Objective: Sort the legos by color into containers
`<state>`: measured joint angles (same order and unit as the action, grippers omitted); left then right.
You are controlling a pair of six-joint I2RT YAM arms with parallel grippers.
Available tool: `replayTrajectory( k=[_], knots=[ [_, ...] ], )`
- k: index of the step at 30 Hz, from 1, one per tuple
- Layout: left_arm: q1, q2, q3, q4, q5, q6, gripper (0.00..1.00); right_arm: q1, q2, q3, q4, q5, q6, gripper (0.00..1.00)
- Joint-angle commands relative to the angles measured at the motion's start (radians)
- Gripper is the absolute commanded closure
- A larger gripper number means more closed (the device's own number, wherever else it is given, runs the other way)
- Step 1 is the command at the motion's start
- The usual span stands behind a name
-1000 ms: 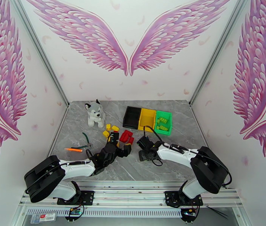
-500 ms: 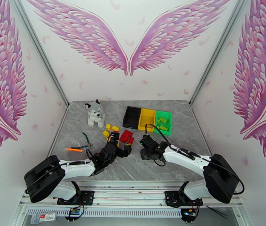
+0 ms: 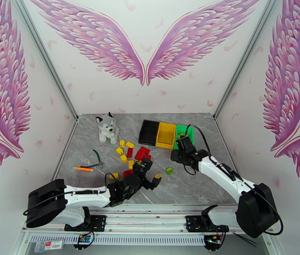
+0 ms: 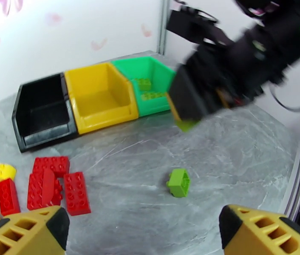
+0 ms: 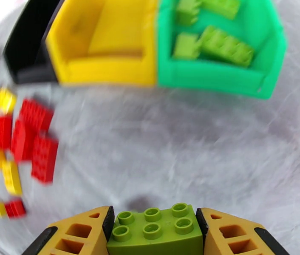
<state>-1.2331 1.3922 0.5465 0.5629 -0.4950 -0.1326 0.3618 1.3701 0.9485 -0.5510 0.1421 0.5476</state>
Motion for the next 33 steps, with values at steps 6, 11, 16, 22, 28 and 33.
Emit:
replayTrajectory(
  k=[6, 11, 16, 22, 28, 33],
  knots=[
    [-0.172, 0.063, 0.065, 0.099, -0.195, 0.343, 0.01, -0.151, 0.290, 0.297, 0.045, -0.048, 0.053, 0.60],
    [-0.174, 0.064, 0.055, 0.131, -0.183, 0.355, 0.01, -0.202, 0.424, 0.455, -0.009, -0.059, 0.060, 0.59],
    [-0.165, 0.031, 0.036, 0.141, -0.200, 0.353, 0.01, -0.225, 0.457, 0.523, -0.065, -0.034, 0.038, 0.38],
    [-0.116, 0.001, 0.020, 0.116, -0.186, 0.309, 0.01, -0.226, 0.377, 0.444, -0.035, -0.067, 0.033, 0.22],
    [0.002, -0.010, 0.014, 0.044, -0.072, 0.145, 0.01, -0.159, 0.255, 0.326, 0.000, -0.139, -0.016, 0.21],
    [0.099, -0.009, 0.014, -0.013, 0.012, 0.022, 0.01, -0.078, 0.191, 0.224, -0.001, -0.230, -0.034, 0.21]
  ],
)
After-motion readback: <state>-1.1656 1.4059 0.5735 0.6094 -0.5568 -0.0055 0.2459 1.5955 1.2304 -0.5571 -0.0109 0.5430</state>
